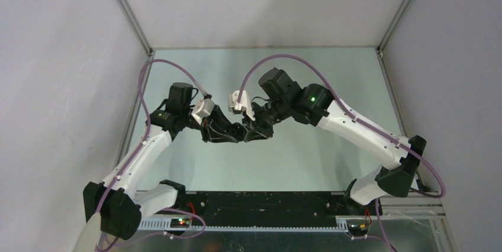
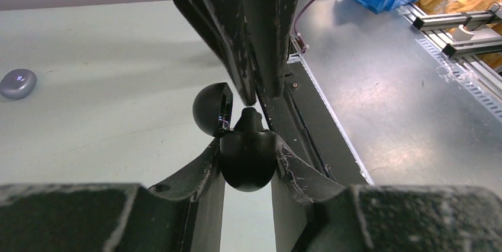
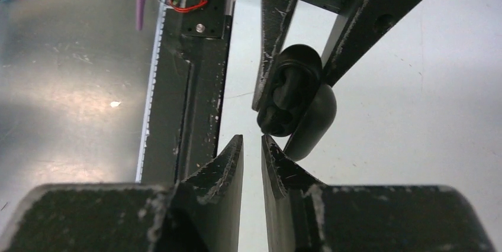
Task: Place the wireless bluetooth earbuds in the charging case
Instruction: Adjust the earbud with the charging case.
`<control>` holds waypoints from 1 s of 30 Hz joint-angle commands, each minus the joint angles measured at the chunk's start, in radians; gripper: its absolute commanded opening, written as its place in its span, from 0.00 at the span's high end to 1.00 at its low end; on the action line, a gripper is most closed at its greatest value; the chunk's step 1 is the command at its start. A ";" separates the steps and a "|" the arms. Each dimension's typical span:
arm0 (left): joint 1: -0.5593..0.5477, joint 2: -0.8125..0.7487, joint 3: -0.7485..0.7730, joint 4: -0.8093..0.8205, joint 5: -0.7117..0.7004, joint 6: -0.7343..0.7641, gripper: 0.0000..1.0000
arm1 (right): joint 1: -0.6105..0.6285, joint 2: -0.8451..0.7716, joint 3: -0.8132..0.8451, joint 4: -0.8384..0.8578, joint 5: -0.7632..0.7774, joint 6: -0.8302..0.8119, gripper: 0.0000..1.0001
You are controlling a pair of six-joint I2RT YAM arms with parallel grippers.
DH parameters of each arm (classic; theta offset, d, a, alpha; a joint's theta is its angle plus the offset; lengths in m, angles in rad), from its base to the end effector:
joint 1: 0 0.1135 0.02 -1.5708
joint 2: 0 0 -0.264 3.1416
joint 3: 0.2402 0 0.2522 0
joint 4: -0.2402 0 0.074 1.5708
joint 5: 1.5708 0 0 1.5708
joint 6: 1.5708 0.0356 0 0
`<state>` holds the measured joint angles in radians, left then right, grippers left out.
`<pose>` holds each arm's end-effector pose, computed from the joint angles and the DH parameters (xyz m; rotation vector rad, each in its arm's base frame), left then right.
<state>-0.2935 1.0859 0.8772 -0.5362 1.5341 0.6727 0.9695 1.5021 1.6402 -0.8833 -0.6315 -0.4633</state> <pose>0.1853 -0.0932 0.3040 1.3966 1.1481 -1.4392 0.1590 0.2690 0.4004 -1.7689 1.5275 0.9855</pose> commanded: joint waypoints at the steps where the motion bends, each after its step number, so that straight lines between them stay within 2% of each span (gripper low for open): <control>1: -0.005 -0.021 0.007 -0.003 0.049 0.026 0.67 | 0.027 0.011 0.006 0.042 0.142 0.005 0.77; 5: -0.005 -0.021 0.007 -0.002 0.049 0.027 0.67 | 0.047 0.020 0.003 0.070 0.208 0.028 0.77; 16: -0.004 -0.021 0.012 -0.001 0.048 0.026 0.68 | 0.073 0.029 0.004 0.079 0.261 0.039 0.77; 19: -0.004 -0.020 0.012 0.000 0.047 0.027 0.68 | 0.081 0.038 0.003 0.085 0.291 0.038 0.86; 20: -0.004 -0.021 0.011 0.000 0.047 0.027 0.68 | 0.082 0.038 0.002 0.086 0.296 0.036 0.93; 22: -0.005 -0.021 0.012 0.000 0.047 0.026 0.68 | 0.084 0.037 0.005 0.082 0.302 0.035 1.00; 30: -0.005 -0.020 0.012 -0.002 0.048 0.027 0.68 | 0.083 0.018 0.012 0.071 0.312 0.031 1.00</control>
<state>-0.2932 1.0859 0.8772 -0.5411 1.5059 0.6819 1.0531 1.5261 1.6382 -0.8520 -0.3626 -0.4229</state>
